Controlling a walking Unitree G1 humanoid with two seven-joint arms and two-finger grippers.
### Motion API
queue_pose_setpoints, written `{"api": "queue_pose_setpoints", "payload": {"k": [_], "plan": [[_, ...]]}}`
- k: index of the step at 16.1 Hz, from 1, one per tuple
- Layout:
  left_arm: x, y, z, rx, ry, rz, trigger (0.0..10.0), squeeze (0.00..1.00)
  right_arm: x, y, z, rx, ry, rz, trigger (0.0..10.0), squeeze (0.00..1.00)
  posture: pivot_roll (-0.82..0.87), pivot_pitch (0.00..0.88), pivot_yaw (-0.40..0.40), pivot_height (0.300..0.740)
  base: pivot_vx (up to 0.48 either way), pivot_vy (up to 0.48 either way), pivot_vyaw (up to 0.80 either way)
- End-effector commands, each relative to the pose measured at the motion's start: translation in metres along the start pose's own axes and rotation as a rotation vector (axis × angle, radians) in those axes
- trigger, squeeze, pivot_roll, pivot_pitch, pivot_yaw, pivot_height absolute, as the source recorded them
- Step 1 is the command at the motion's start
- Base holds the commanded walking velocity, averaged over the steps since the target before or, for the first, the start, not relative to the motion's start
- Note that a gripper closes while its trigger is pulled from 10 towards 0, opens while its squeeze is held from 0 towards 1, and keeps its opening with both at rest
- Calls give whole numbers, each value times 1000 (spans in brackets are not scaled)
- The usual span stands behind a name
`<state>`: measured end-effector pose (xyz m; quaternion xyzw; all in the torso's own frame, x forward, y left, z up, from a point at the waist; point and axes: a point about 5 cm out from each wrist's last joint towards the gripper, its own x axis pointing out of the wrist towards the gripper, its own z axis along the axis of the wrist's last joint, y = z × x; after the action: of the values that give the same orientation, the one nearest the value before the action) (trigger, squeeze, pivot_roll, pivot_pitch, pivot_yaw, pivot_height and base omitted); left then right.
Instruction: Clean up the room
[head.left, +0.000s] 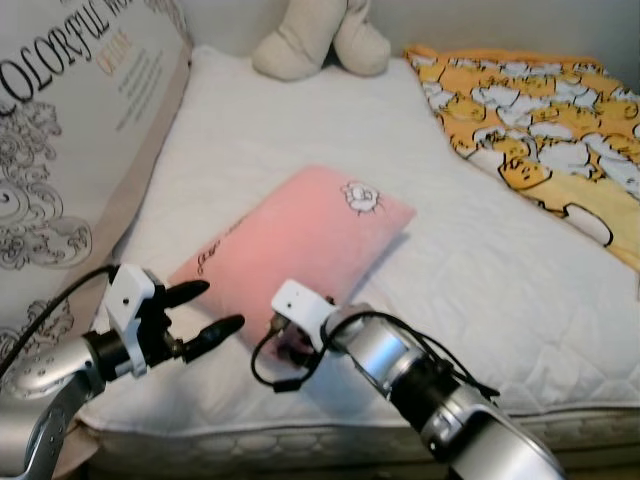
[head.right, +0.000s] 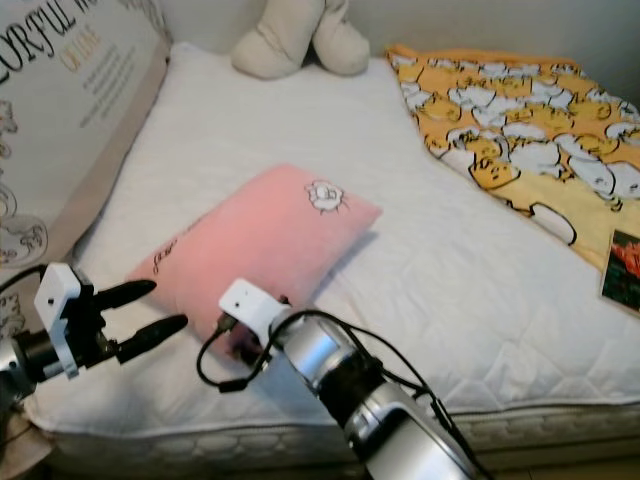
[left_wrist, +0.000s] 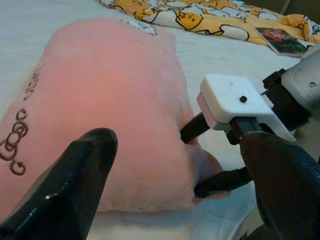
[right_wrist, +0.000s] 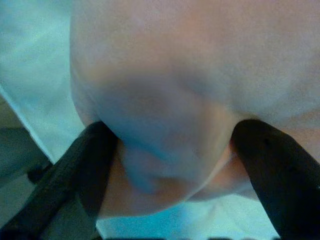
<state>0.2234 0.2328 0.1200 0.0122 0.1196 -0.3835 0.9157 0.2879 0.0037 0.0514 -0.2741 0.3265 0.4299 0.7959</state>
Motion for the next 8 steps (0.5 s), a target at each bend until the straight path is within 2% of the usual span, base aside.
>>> {"api": "queue_pose_setpoints", "payload": {"k": [1, 2, 8], "plan": [[0, -1, 1, 10, 2, -4, 10000, 0, 0, -6, 2, -20, -2, -33, 3373, 0, -33, 12, -6, 740, 0, 0, 0], [-1, -3, 2, 10, 3, -15, 10000, 0, 1, -6, 3, -16, -15, -31, 0, 0, -29, 9, -10, 740, 0, 0, 0], [-4, -5, 2, 13, 5, -27, 10000, 0, 6, -7, 6, -22, -64, -10, 0, 0, -22, 0, -17, 740, 0, 0, 0]]}}
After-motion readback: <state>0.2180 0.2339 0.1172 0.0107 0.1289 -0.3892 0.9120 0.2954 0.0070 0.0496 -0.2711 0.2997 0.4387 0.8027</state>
